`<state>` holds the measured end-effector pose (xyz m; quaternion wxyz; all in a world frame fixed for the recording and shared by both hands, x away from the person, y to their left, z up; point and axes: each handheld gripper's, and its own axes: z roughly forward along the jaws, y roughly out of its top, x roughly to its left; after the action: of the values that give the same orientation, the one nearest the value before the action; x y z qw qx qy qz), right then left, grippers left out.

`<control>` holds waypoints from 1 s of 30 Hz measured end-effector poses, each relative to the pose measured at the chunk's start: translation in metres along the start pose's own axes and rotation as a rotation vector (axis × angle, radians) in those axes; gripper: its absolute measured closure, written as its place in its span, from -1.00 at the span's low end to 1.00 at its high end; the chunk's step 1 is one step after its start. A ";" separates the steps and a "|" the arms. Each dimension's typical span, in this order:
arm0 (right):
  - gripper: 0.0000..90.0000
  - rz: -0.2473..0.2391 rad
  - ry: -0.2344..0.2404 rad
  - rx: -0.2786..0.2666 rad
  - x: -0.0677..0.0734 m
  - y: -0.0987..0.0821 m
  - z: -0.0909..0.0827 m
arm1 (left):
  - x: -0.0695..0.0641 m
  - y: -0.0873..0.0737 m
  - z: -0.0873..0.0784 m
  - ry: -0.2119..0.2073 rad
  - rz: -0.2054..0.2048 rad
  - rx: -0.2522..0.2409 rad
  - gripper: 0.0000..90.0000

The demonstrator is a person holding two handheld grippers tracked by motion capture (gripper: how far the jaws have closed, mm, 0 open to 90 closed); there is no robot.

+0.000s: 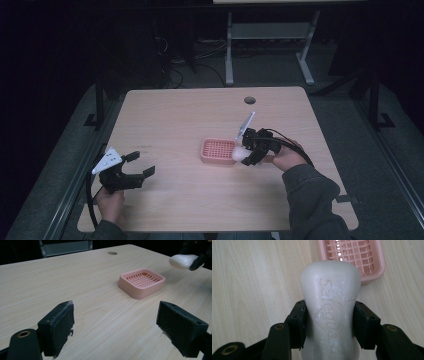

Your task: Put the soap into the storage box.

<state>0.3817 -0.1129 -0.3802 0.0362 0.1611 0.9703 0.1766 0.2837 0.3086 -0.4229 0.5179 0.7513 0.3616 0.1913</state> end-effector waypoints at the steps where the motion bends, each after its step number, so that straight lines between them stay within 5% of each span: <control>1: 0.08 0.001 0.008 -0.004 -0.001 0.000 0.000 | 0.000 0.000 0.000 0.000 -0.001 0.001 -0.69; 30: 0.08 0.000 0.028 -0.005 -0.013 0.016 0.005 | 0.000 0.000 0.000 -0.001 -0.001 -0.003 -0.69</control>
<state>0.3993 -0.1010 -0.3790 0.0229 0.1585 0.9703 0.1813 0.2837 0.3088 -0.4226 0.5192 0.7506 0.3612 0.1912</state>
